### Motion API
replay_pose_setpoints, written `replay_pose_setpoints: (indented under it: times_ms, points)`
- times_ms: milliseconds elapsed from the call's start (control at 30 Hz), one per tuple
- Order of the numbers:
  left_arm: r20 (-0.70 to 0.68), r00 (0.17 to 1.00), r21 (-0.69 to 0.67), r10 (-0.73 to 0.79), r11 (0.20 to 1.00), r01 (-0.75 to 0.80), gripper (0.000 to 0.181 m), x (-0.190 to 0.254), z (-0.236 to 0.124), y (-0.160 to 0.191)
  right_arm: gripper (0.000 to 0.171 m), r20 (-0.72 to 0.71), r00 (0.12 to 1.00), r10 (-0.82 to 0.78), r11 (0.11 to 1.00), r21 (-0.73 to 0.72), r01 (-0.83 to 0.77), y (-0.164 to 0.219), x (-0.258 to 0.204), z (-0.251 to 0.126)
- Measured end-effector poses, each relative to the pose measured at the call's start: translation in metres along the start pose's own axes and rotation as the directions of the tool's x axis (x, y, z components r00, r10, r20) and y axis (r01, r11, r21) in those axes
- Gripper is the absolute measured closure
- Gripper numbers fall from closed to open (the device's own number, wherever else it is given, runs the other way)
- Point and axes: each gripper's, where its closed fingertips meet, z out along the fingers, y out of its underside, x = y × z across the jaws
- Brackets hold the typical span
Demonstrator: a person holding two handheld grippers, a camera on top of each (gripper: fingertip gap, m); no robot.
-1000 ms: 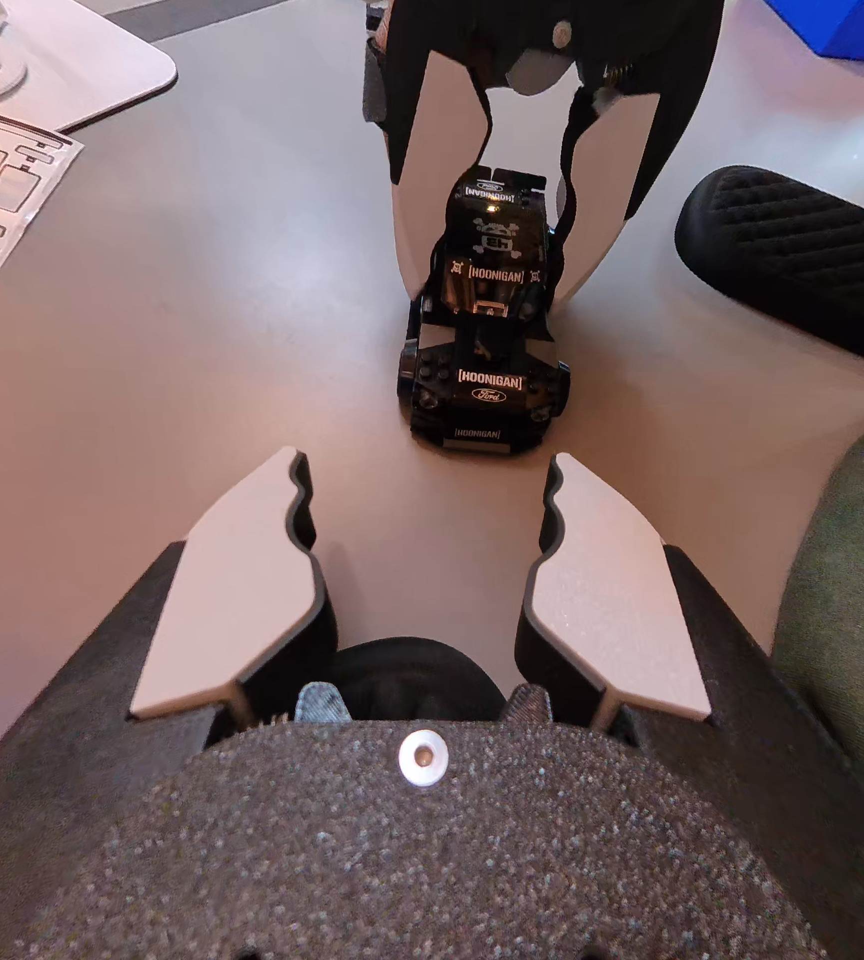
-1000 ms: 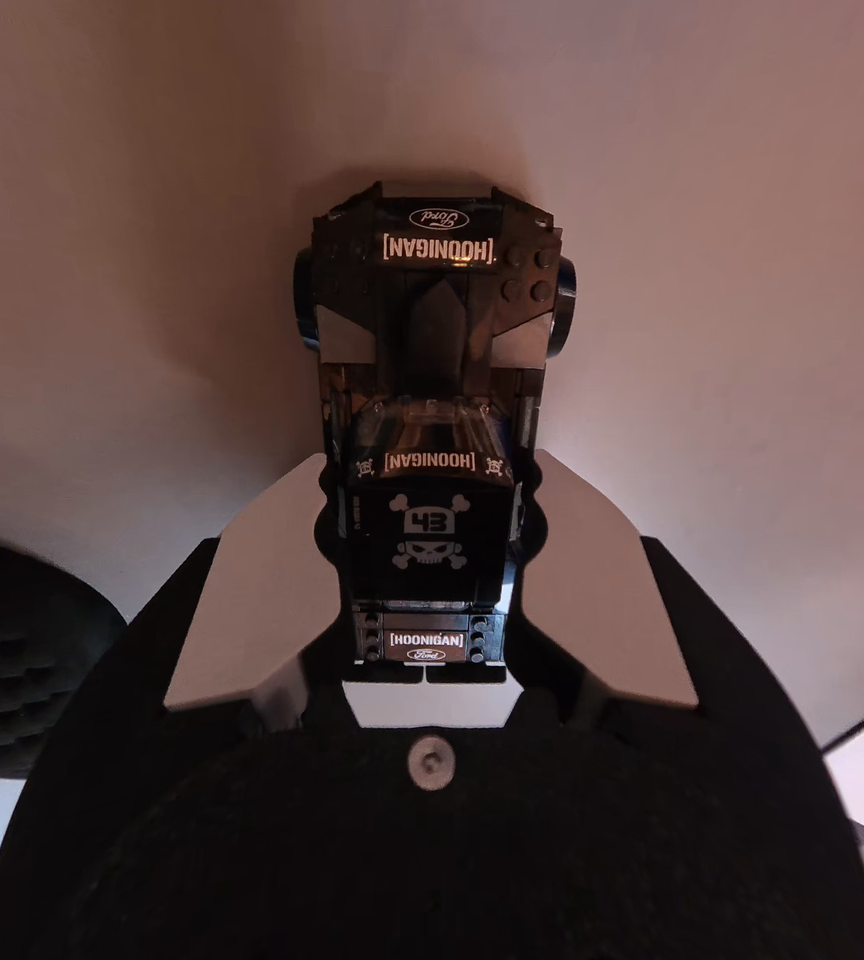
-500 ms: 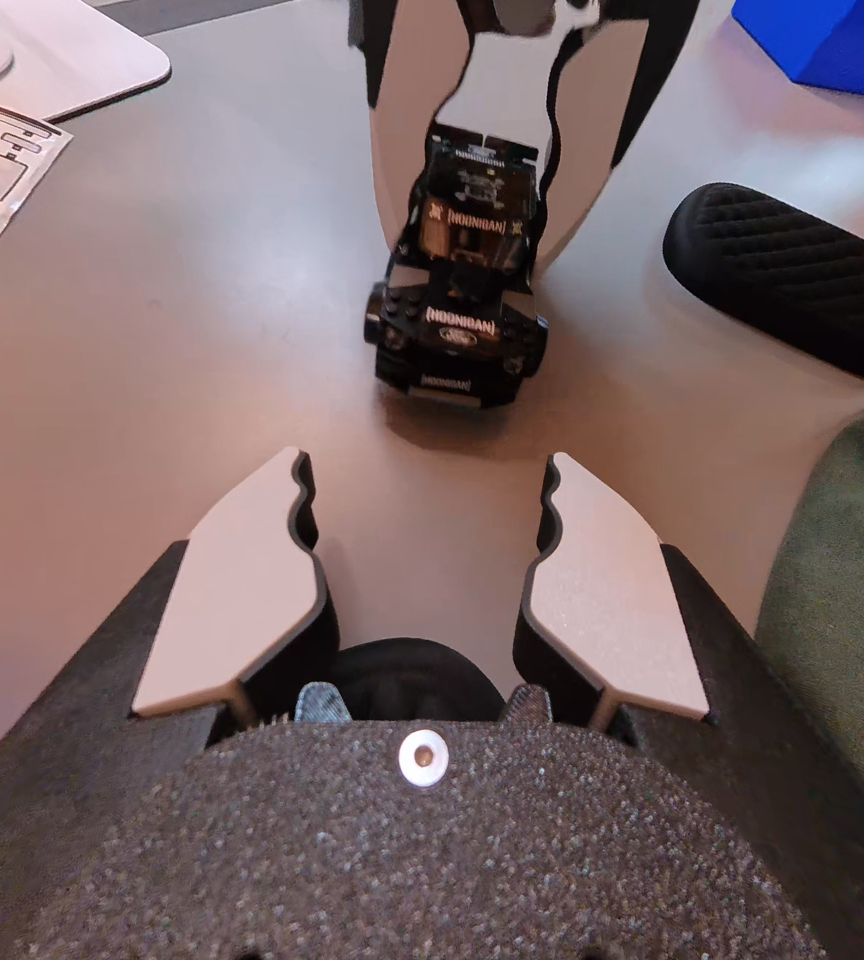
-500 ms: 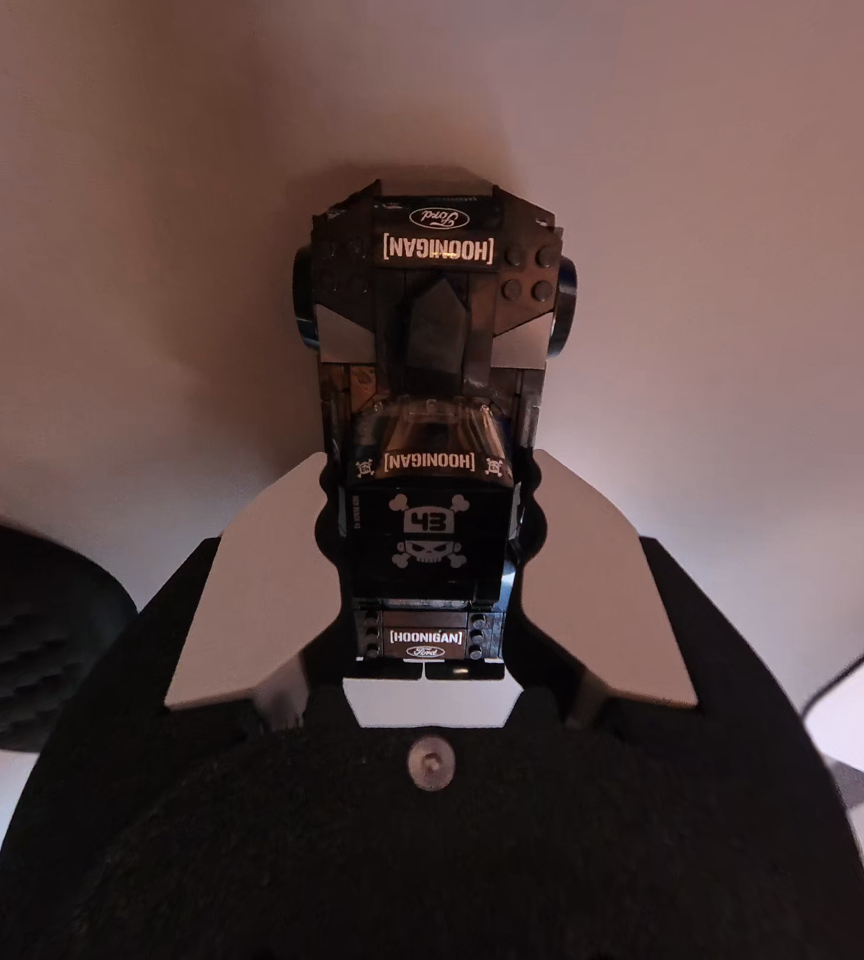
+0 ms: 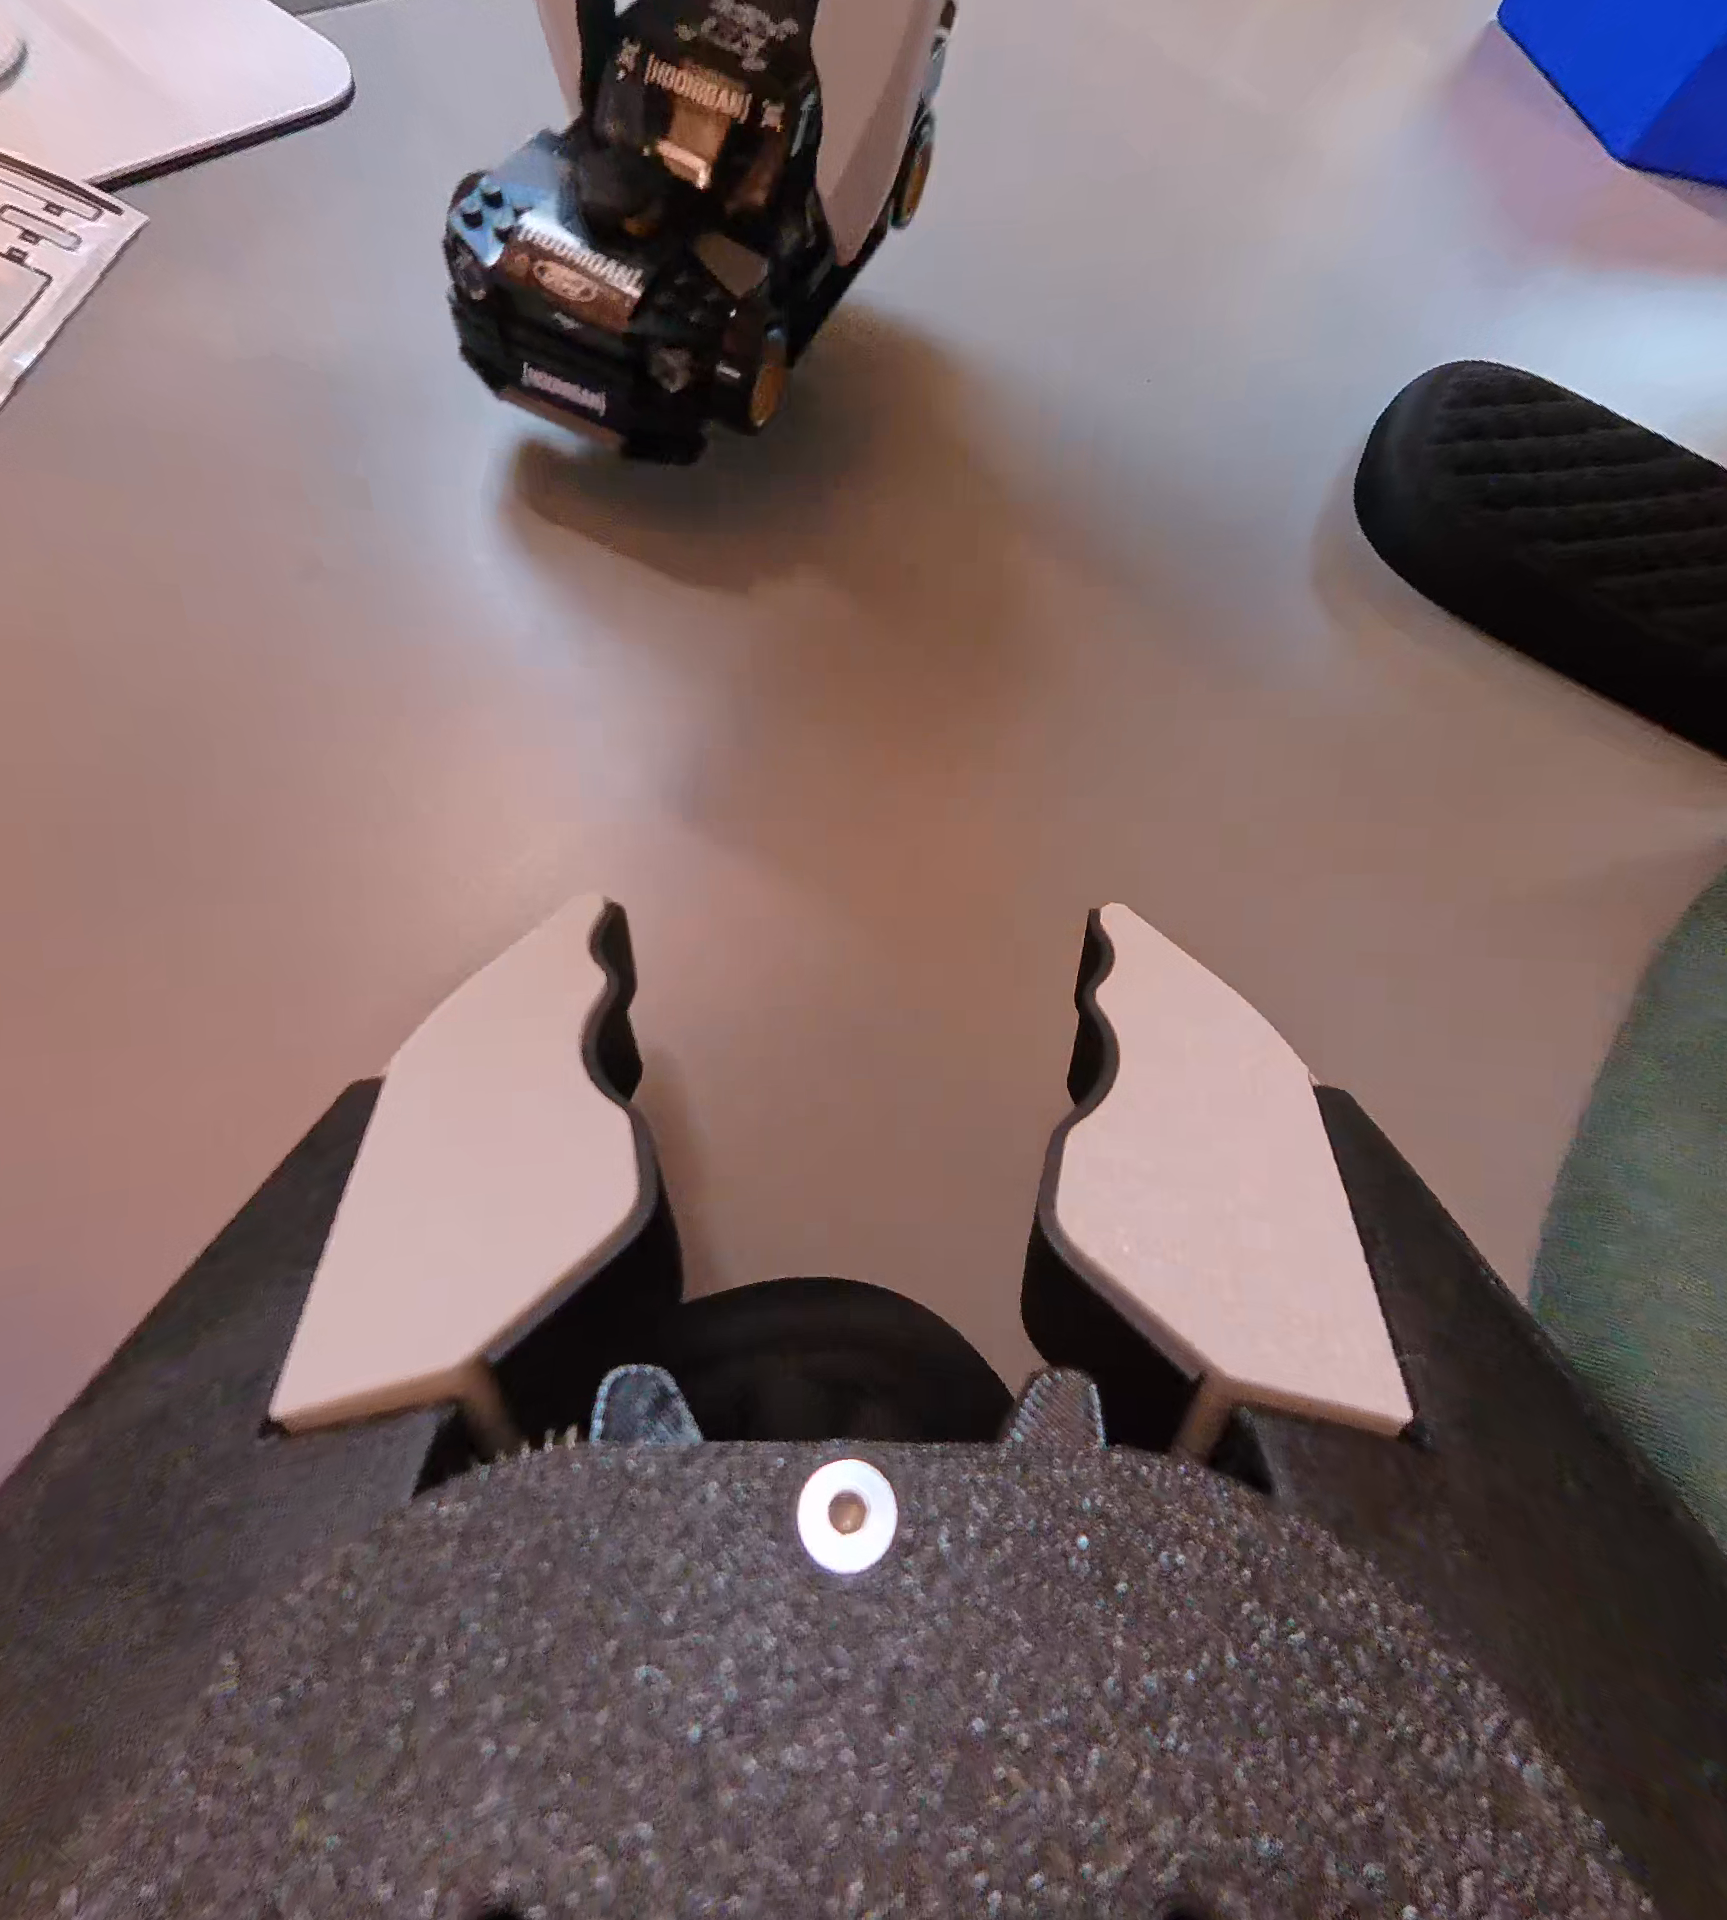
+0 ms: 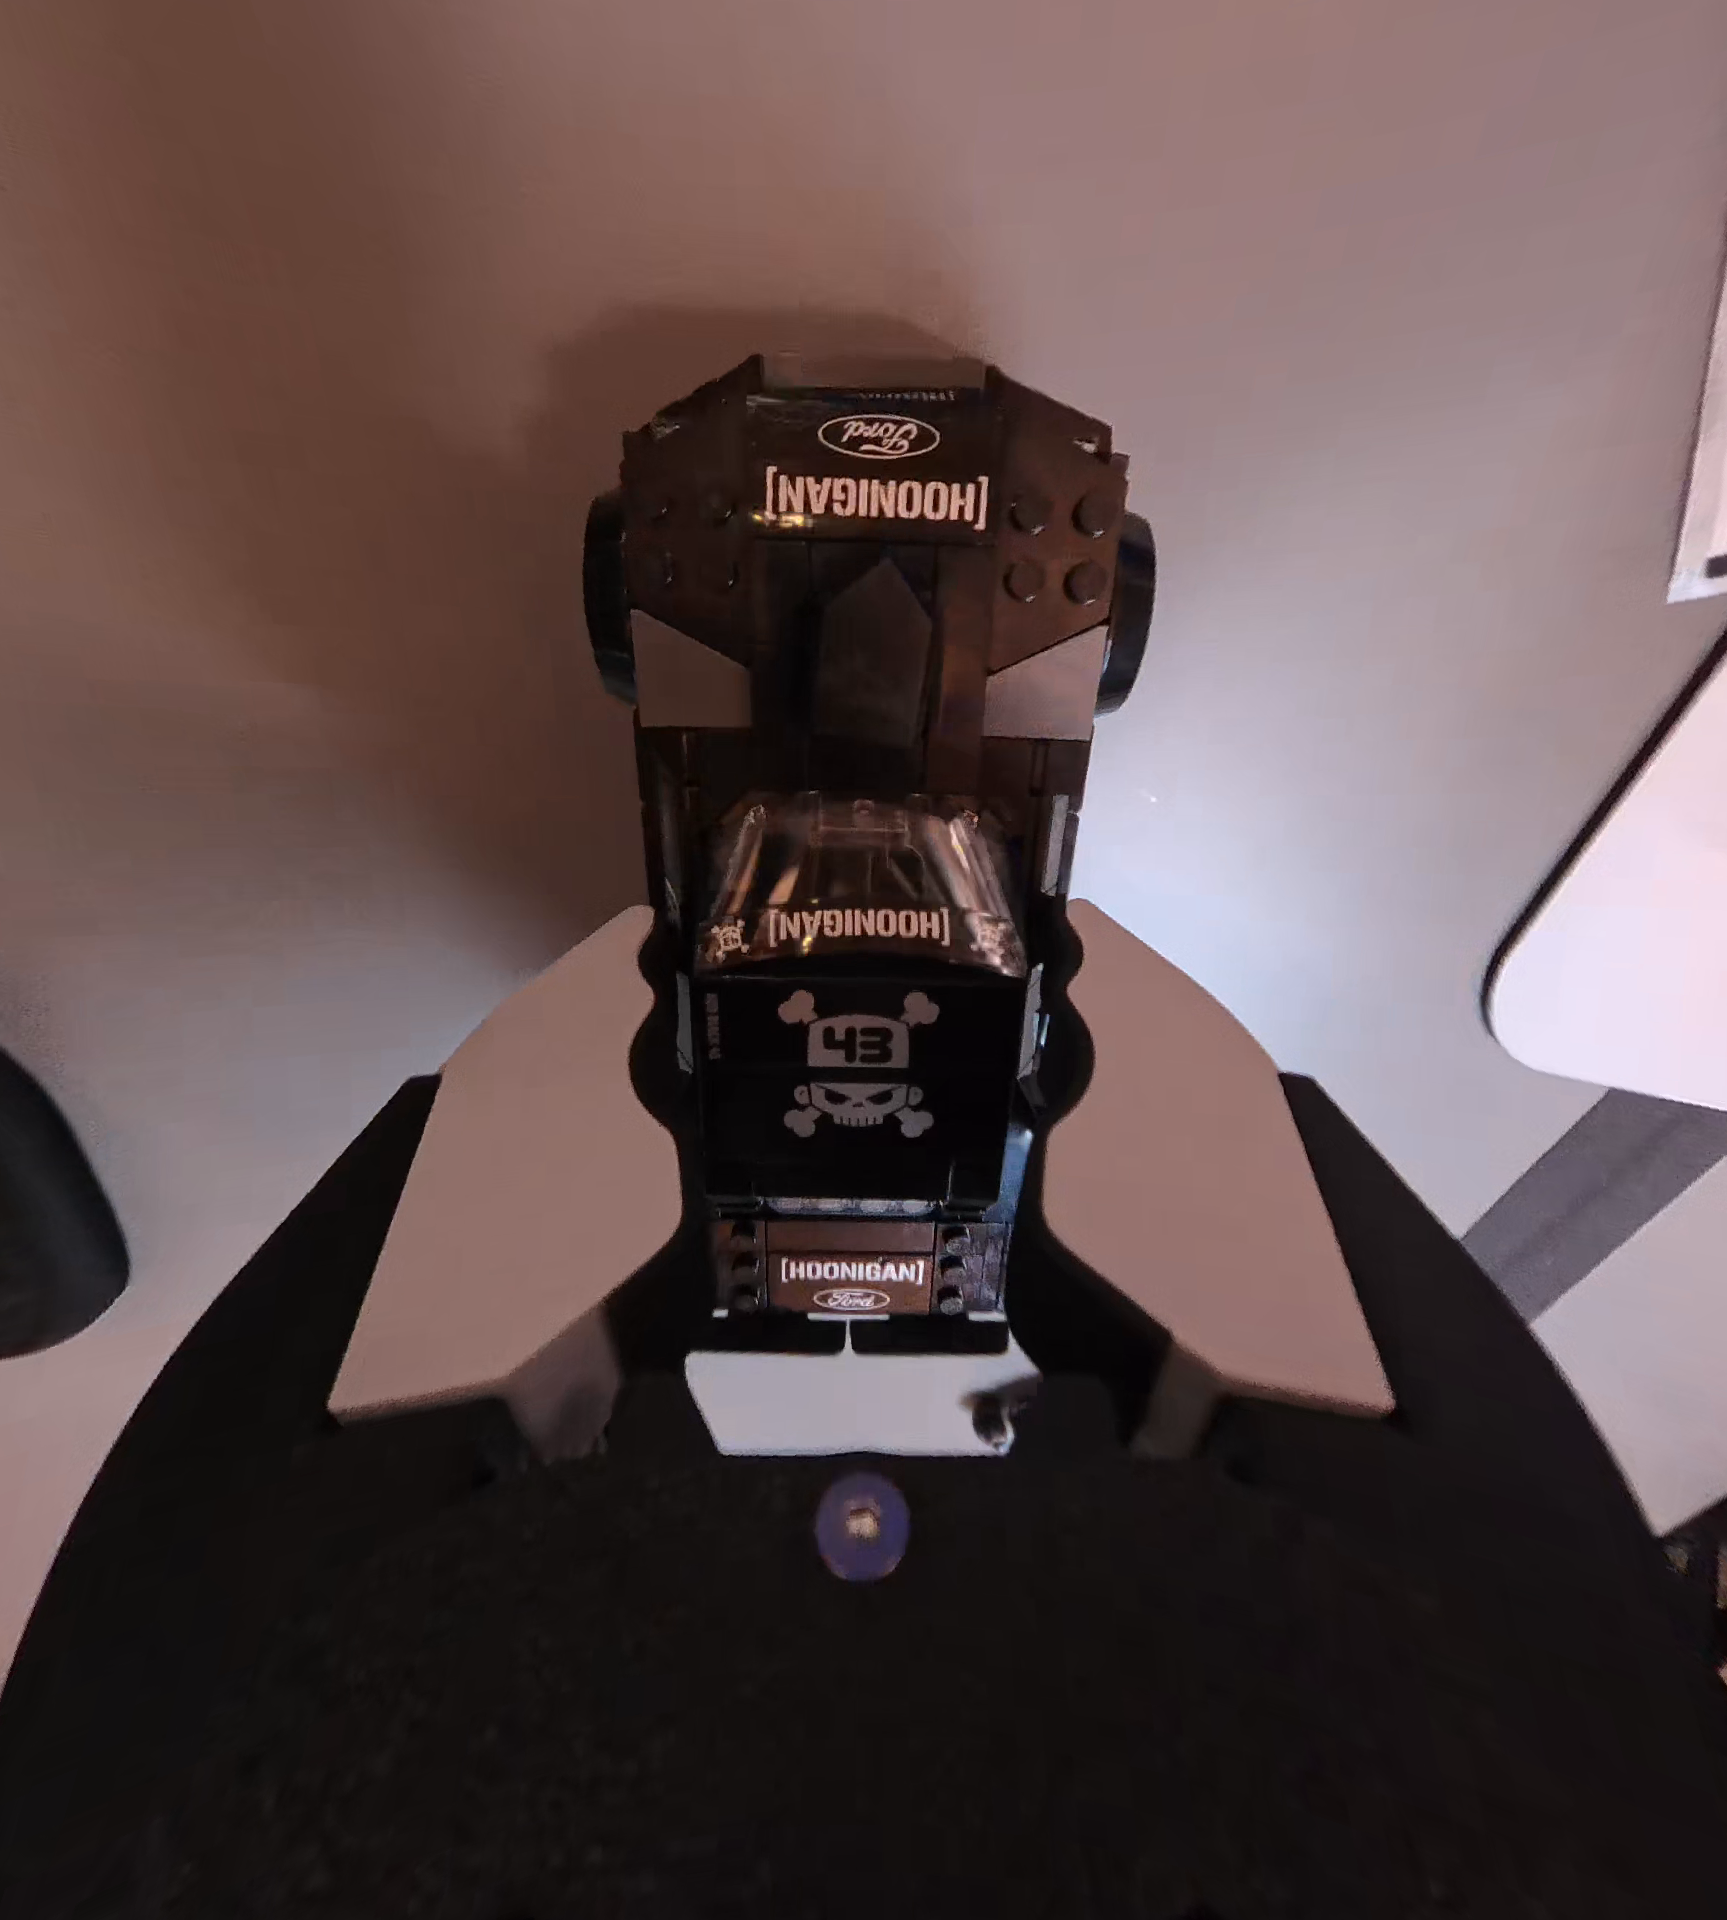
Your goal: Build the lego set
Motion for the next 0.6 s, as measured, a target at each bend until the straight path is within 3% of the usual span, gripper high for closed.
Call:
replay_pose_setpoints:
  times_ms: [233,367,433,500,600]
  points:
    - [-0.009,1.0,0.004,0.006,1.0,-0.006,0.101,0.002,0.0,0.0,0.103,-0.01,1.0,0.021,1.0,0.001,-0.021,-0.009,-0.004,0.025]
    - [-0.012,1.0,0.001,0.005,1.0,-0.005,0.101,0.002,0.0,0.001,0.096,-0.064,0.997,0.045,0.994,0.103,-0.039,-0.026,0.001,0.009]
    - [-0.013,1.0,-0.006,0.005,1.0,-0.005,0.101,0.002,0.001,0.001,0.107,-0.071,0.996,0.063,0.974,0.22,-0.046,-0.046,0.001,-0.01]
    - [-0.017,1.0,-0.015,0.006,1.0,-0.006,0.101,0.002,0.001,0.002,0.129,-0.074,0.995,0.062,0.958,0.285,-0.039,-0.06,0.0,-0.018]
    - [-0.019,1.0,-0.03,0.008,1.0,-0.008,0.102,0.003,0.003,0.004,0.137,-0.067,0.996,0.063,0.958,0.282,-0.042,-0.067,-0.002,-0.008]
